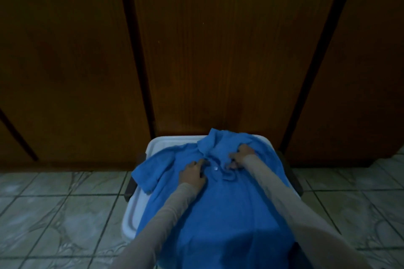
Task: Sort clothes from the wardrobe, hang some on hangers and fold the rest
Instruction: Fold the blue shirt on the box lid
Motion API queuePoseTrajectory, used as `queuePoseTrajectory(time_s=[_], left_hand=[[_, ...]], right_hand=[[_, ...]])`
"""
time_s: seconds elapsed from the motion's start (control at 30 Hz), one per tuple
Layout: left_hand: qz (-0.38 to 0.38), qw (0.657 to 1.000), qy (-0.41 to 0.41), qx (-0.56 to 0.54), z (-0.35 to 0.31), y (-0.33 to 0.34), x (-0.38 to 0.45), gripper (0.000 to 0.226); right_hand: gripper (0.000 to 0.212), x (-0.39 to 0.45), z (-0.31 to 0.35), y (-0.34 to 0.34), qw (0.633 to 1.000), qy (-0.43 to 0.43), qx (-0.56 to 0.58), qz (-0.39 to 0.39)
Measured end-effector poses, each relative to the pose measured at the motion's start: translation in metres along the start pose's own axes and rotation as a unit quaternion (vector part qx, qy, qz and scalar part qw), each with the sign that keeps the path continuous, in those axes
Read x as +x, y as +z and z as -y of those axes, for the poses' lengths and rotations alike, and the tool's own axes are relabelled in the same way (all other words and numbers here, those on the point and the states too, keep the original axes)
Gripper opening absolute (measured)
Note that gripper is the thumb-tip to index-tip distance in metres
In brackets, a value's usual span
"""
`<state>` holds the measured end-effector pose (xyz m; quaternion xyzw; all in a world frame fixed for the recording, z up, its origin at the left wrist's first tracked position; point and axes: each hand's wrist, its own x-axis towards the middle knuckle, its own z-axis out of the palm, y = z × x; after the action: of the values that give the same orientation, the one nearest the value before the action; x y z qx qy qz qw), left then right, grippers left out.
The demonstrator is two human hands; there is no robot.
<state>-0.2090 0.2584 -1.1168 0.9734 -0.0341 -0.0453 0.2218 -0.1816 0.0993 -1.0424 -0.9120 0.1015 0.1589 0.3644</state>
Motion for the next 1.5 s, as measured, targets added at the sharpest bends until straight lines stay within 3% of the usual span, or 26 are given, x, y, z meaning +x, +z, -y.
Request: queuePoseTrajectory(time_s=[0.03,0.07,0.13,0.2,0.27,0.37,0.5,0.67,0.77,0.87,0.93,0.97,1.07,1.2,1.4,1.5], left_hand=[[0.01,1.0,0.004,0.006,0.0,-0.001,0.002,0.055],[0.019,1.0,0.008,0.013,-0.001,-0.002,0.004,0.063],[0.04,0.998,0.022,0.037,-0.006,-0.001,0.007,0.071],[0.045,0.996,0.033,0.07,-0.012,0.001,0.008,0.072],[0.035,0.993,0.044,0.107,-0.018,0.003,0.008,0.064],[0.012,0.99,0.043,0.135,-0.021,0.006,0.008,0.05],[0.003,0.981,0.035,0.19,-0.016,0.013,0.004,0.048],[0.001,0.98,-0.015,0.197,-0.023,0.012,0.008,0.051],[-0.062,0.99,0.005,0.13,-0.027,0.014,0.004,0.046],[-0.148,0.984,0.076,-0.069,-0.025,0.02,0.001,0.026],[-0.121,0.976,0.082,-0.161,-0.024,0.024,0.0,0.018],[-0.104,0.98,0.081,-0.152,-0.024,0.025,0.0,0.02],[-0.108,0.983,0.068,-0.129,-0.021,0.027,0.004,0.02],[-0.121,0.966,0.05,-0.223,-0.018,0.028,0.007,0.005],[-0.137,0.942,0.028,-0.307,-0.016,0.031,0.008,0.031],[-0.138,0.94,0.019,-0.311,-0.016,0.03,0.009,0.031]], right_hand=[[0.02,0.004,0.0,0.0,0.995,-0.002,0.101,-0.01],[0.021,0.007,0.0,0.0,0.991,-0.01,0.133,-0.019],[0.029,0.014,-0.011,0.007,0.997,-0.019,0.072,-0.011],[0.023,0.022,-0.028,0.019,0.998,-0.045,-0.022,-0.043],[0.015,0.019,-0.035,0.03,0.994,-0.076,-0.038,-0.064],[0.029,0.012,-0.04,0.04,0.982,-0.087,-0.144,-0.088],[0.051,0.005,-0.057,0.046,0.942,-0.058,-0.323,-0.075],[0.054,-0.001,-0.064,0.036,0.917,0.031,-0.39,-0.081],[0.049,-0.005,-0.058,0.03,0.913,0.008,-0.388,-0.125],[0.032,-0.006,-0.052,0.034,0.933,-0.127,-0.284,-0.182],[0.027,-0.009,-0.041,0.04,0.967,-0.128,-0.166,-0.142],[0.027,-0.008,-0.037,0.043,0.976,-0.115,-0.138,-0.124],[0.033,-0.002,-0.032,0.043,0.982,-0.08,-0.143,-0.089],[0.041,0.0,-0.026,0.038,0.979,-0.047,-0.193,-0.048],[0.033,-0.004,-0.03,0.048,0.954,-0.049,-0.262,-0.135],[0.032,-0.001,-0.034,0.046,0.952,-0.066,-0.265,-0.142]])
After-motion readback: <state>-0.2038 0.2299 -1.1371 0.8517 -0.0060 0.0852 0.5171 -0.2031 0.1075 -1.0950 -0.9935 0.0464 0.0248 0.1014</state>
